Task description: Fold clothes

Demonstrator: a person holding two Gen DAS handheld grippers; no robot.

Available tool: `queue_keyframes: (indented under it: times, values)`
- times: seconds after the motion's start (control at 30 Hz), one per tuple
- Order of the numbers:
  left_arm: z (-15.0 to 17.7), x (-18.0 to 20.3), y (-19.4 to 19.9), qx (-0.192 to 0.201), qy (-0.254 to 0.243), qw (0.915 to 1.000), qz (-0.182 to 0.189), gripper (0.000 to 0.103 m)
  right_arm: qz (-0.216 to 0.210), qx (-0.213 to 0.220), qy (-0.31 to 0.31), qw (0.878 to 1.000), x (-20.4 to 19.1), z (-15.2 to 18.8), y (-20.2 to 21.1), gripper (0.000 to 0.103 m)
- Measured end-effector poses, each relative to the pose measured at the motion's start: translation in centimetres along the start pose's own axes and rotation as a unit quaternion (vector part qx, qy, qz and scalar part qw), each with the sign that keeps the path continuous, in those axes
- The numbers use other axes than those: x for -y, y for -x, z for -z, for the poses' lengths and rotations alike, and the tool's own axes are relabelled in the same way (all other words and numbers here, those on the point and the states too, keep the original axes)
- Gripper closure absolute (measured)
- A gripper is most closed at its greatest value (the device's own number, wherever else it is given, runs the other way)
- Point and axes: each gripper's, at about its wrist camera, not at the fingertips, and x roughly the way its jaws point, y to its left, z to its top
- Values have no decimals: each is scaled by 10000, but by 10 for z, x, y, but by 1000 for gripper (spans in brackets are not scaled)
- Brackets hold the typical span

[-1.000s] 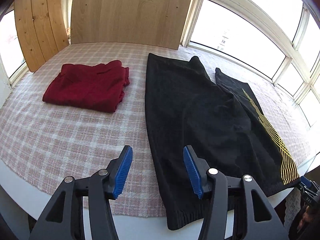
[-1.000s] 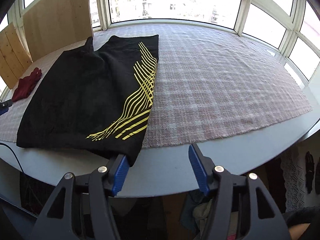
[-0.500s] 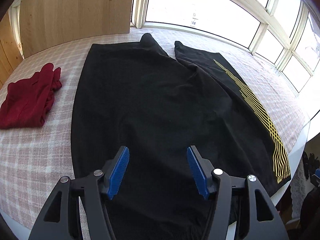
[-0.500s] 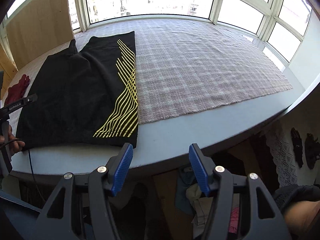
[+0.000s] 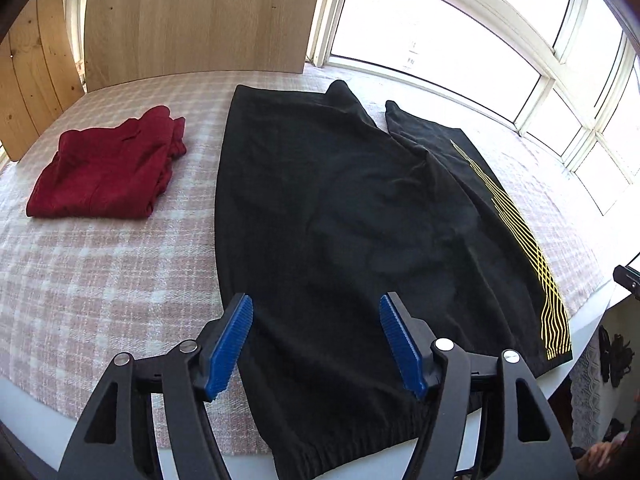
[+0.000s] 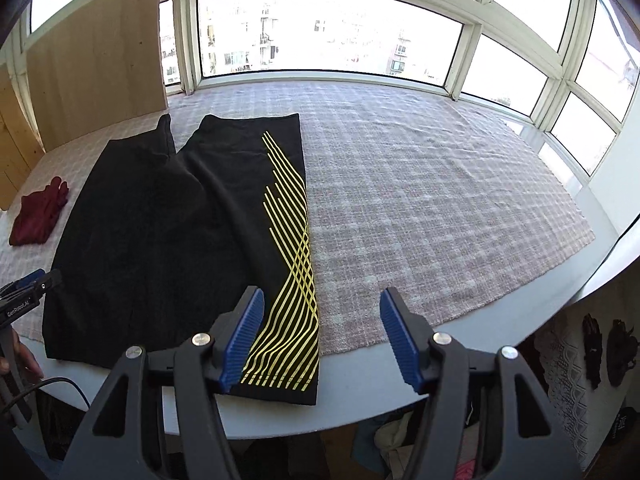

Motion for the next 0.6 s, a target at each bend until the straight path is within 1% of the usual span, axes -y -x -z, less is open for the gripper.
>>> queue_keyframes:
  times: [0.07,0.2,0.27,0.33,0.4,0.5,0.53,0.6]
  values:
    - [-4,-2,10,104,68,9999,-90,38,-68,31,48,10000,-7,-20,-15,42]
    - [-18,2,17,225,167,9993,-254,38,-379,202,149,9990,-23,-66,-48,42]
    - [-24,7,15,269,239,9990,-269,35,-483,222,236,9983,-29,-90,-72,41]
    - [-29,15,7,283,228,9989,-295,34,-639,137,335,9973,-36,-114,-104,40]
    - [-33,24,-7,289,171,9989,-319,34,-909,59,440,9949,-44,-136,-138,40]
    - [-36,36,-31,206,145,9988,-421,34,-1381,-87,694,9879,-62,-166,-192,40]
    - [-38,39,-39,140,180,9989,-405,34,-1534,-164,780,9849,-68,-177,-212,40]
    - [-40,44,-50,106,283,9988,-387,34,-1684,-300,903,9811,-79,-194,-247,40]
